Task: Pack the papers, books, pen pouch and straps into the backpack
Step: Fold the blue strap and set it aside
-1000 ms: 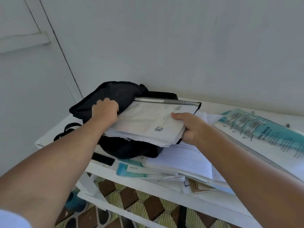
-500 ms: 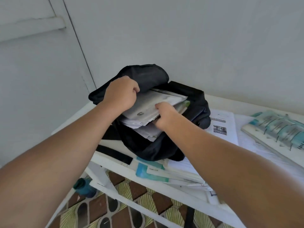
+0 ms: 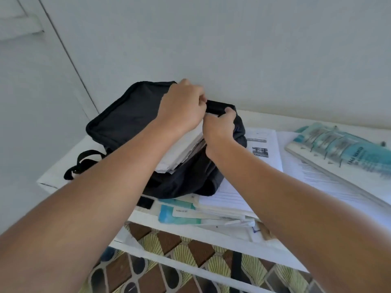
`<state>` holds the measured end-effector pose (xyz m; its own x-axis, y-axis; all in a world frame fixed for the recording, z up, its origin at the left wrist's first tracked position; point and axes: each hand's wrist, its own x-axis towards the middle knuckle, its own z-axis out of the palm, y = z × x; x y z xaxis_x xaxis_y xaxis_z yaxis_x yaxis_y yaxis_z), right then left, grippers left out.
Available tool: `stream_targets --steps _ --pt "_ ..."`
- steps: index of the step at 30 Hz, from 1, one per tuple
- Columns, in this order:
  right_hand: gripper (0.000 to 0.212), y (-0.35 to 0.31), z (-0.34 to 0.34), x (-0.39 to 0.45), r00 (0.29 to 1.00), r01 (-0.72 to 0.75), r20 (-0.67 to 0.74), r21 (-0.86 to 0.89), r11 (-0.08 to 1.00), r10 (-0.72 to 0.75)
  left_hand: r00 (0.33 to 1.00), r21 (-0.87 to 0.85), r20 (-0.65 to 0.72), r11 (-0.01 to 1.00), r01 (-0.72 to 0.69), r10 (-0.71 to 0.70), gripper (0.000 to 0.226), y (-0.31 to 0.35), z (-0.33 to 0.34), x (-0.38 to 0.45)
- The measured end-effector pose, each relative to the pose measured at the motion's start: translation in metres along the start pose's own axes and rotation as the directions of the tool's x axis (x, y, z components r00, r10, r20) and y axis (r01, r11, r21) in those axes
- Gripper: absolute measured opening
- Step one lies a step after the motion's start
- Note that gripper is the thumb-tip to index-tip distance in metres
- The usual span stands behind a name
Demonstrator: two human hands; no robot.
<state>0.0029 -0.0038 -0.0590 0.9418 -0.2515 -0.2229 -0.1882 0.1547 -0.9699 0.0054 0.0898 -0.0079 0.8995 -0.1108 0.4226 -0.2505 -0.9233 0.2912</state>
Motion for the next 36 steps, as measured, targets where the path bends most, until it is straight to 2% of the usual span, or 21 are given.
stream_targets --steps 3,6,11,15,19,21,23,25,27,29,30,34,36 --pt "0.056 -0.017 -0.064 0.003 0.991 0.092 -0.099 0.025 0.995 -0.089 0.996 -0.139 0.032 0.988 -0.073 0.078 0.025 0.057 0.025 0.006" --pt "0.046 -0.025 -0.139 0.002 0.974 0.105 -0.202 -0.006 0.994 -0.104 0.982 -0.237 0.102 0.963 -0.131 0.159 0.022 0.12 0.052 0.008" --pt "0.033 -0.029 -0.27 -0.003 0.882 0.125 -0.454 -0.036 0.991 -0.128 0.902 -0.357 0.271 0.905 -0.23 0.336 0.019 0.234 0.103 -0.005" --pt "0.031 -0.028 -0.363 -0.02 0.8 0.112 -0.579 -0.111 0.987 -0.156 0.771 -0.366 0.392 0.854 -0.37 0.502 0.023 0.321 0.139 -0.024" --pt "0.025 -0.019 -0.435 -0.042 0.74 0.02 -0.65 -0.236 0.972 -0.173 0.619 -0.302 0.558 0.83 -0.468 0.552 0.025 0.384 0.169 -0.045" --pt "0.026 -0.009 -0.454 -0.046 0.734 -0.078 -0.659 -0.322 0.944 -0.164 0.586 -0.234 0.612 0.83 -0.507 0.53 0.026 0.394 0.179 -0.051" --pt "0.037 0.001 -0.475 -0.051 0.736 -0.229 -0.662 -0.44 0.868 -0.141 0.6 -0.182 0.607 0.825 -0.535 0.522 0.022 0.403 0.185 -0.055" --pt "0.045 0.011 -0.486 -0.058 0.777 -0.366 -0.624 -0.552 0.749 -0.08 0.619 -0.149 0.596 0.828 -0.541 0.511 0.019 0.404 0.186 -0.053" --pt "0.05 0.019 -0.494 -0.064 0.835 -0.421 -0.55 -0.663 0.619 -0.021 0.62 -0.144 0.611 0.84 -0.524 0.492 0.019 0.405 0.184 -0.051" --pt "0.052 0.029 -0.496 -0.066 0.88 -0.412 -0.474 -0.769 0.489 -0.005 0.609 -0.157 0.63 0.847 -0.507 0.481 0.019 0.403 0.18 -0.048" --pt "0.048 0.033 -0.498 -0.065 0.893 -0.387 -0.449 -0.799 0.461 -0.028 0.602 -0.164 0.638 0.849 -0.502 0.479 0.019 0.401 0.178 -0.048" --pt "0.016 0.038 -0.499 -0.063 0.919 -0.31 -0.386 -0.838 0.448 -0.086 0.597 -0.166 0.643 0.849 -0.502 0.48 0.025 0.396 0.169 -0.05" --pt "0.007 0.04 -0.496 -0.062 0.898 -0.31 -0.431 -0.756 0.576 -0.082 0.592 -0.171 0.655 0.855 -0.489 0.47 0.028 0.395 0.168 -0.051"
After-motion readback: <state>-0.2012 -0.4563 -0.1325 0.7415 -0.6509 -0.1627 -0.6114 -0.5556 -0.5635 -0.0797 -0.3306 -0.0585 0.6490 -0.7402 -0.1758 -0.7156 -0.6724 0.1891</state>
